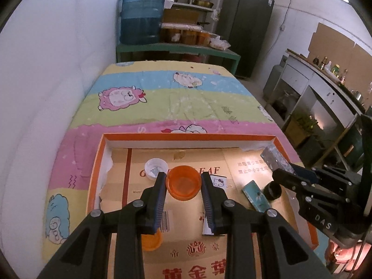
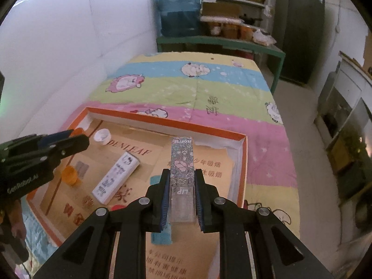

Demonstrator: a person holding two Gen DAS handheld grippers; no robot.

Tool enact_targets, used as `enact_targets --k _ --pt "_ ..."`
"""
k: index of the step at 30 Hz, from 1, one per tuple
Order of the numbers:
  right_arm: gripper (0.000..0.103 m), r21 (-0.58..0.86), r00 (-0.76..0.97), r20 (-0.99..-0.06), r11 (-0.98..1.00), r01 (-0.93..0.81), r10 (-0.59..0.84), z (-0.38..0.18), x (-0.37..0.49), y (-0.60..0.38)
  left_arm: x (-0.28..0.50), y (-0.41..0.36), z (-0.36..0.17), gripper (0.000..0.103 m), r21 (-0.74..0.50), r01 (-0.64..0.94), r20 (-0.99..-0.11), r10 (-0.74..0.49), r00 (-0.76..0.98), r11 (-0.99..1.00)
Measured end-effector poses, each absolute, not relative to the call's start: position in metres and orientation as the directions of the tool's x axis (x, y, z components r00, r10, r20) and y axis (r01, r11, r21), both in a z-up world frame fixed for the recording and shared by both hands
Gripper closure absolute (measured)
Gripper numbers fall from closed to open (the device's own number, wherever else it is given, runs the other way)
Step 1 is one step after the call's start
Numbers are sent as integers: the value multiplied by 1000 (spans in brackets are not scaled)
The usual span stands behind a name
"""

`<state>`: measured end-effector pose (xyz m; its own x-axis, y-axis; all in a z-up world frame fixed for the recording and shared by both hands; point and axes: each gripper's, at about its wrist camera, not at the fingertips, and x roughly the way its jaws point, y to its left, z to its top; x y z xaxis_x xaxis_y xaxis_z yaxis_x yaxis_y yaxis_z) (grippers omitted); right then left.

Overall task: Organize rigid objects
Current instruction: 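Carry the orange cap and lip-gloss package with both grippers over the box, then lower the lip-gloss package into the box and open the right gripper while the left releases the orange cap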

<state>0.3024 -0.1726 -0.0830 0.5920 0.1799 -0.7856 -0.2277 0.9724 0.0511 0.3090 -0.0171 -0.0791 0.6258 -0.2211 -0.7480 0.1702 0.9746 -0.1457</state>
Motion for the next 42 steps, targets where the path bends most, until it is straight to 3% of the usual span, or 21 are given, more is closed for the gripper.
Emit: enact_targets --k 25,42 --pt "83 63 523 -834 973 -224 174 -114 349 -169 338 -29 -118 73 -141 194 -820 -224 527 971" --pt "83 46 511 -844 972 -229 161 -119 353 -164 339 -29 -119 73 -146 205 -822 -234 519 968"
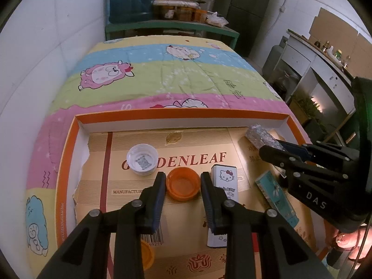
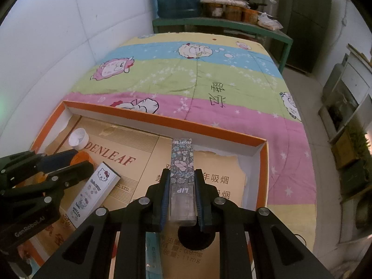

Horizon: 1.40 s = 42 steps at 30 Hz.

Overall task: Organize rigid objects
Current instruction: 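Lower the lip-gloss package into the box and open the right gripper while the left releases the orange cap, then withdraw both grippers from the box toward the blue cap and gold case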

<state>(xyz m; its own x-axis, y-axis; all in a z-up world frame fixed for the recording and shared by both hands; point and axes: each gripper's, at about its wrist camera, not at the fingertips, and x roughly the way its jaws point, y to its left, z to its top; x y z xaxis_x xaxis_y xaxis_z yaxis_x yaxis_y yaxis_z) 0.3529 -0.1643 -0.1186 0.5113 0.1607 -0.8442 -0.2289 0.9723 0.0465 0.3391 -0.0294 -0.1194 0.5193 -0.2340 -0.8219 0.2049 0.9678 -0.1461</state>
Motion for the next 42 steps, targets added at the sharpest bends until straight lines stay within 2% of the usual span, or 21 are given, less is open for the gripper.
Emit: enact_targets --k 4,7,9,11,17,42 --pt "83 46 512 -844 972 -230 161 -119 353 -164 339 -29 -119 72 -149 206 -820 -237 520 967" --pt "81 42 514 -843 971 -233 160 -118 353 -164 338 -30 -119 68 -153 210 -819 -243 520 966" --pt "67 36 515 -843 972 -233 154 -118 352 -164 337 -31 -119 64 -145 212 -819 -237 522 966" --pt "59 24 523 -840 972 -232 146 -117 351 -163 336 -32 -118 62 -138 212 -819 -232 524 968" --pt "58 21 537 -830 971 -239 150 -110 347 -162 335 -31 -116 59 -136 205 -816 -227 531 969" --pt "58 26 568 -808 972 -233 158 -89 322 -158 313 -28 -92 59 -129 215 -785 -232 574 968"
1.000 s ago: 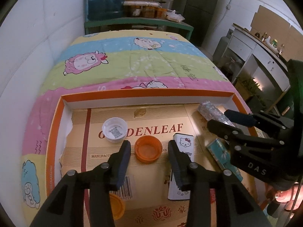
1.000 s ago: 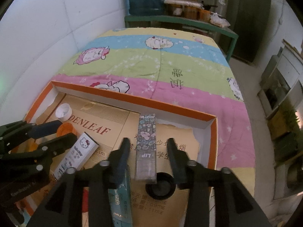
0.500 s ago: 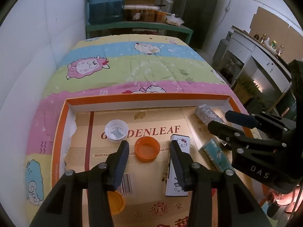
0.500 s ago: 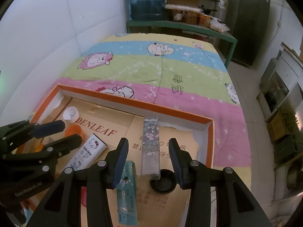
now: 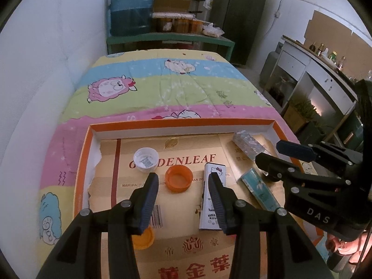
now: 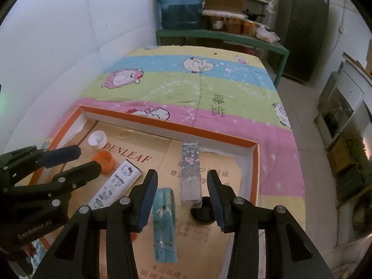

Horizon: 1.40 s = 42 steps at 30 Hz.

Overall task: Organize rigid objects
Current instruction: 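Withdraw both grippers from the box toward the blue cap and gold case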

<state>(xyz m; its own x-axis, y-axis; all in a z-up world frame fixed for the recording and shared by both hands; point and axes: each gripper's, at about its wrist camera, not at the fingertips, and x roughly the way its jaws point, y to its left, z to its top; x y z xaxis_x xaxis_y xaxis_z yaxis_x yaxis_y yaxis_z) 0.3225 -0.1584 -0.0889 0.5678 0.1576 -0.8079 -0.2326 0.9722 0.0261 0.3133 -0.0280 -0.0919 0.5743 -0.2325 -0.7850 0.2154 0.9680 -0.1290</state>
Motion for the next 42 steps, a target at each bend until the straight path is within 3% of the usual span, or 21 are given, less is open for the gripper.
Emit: enact_targets --k 42 --pt "58 40 625 -749 956 -289 220 -37 196 -140 202 -12 -37 59 -122 235 -702 -251 667 964"
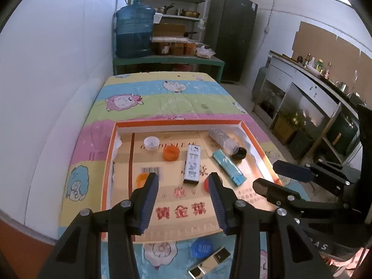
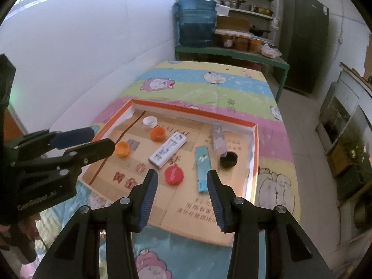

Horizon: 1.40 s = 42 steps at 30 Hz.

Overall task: Organize rigid objects
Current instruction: 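Withdraw both grippers from the box toward the blue cap and gold case, then grasp the gold metallic case on the quilt with the right gripper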

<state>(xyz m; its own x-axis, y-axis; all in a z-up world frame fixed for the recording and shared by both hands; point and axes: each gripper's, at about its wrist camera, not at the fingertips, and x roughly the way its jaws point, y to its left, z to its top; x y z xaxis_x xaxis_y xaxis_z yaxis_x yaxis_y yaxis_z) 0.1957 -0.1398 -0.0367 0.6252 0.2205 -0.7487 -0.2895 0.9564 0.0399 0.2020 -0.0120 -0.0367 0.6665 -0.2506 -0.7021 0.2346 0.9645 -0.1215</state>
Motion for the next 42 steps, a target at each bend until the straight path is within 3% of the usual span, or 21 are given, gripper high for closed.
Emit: enact_targets --k 21,24,30,42 --pt "57 59 548 -788 921 -386 281 -67 135 -122 153 22 -52 59 -171 194 -704 -257 662 966" --pt "49 68 514 -800 898 -434 310 -78 130 -116 147 24 -58 59 -177 190 -711 -259 654 966" --pt "45 64 443 -815 819 -571 372 -100 127 -101 141 30 -65 59 -188 175 -720 -257 645 966" --pt "44 24 333 -839 641 -767 430 -127 156 -74 146 41 -69 59 -187 141 -729 -233 643 972"
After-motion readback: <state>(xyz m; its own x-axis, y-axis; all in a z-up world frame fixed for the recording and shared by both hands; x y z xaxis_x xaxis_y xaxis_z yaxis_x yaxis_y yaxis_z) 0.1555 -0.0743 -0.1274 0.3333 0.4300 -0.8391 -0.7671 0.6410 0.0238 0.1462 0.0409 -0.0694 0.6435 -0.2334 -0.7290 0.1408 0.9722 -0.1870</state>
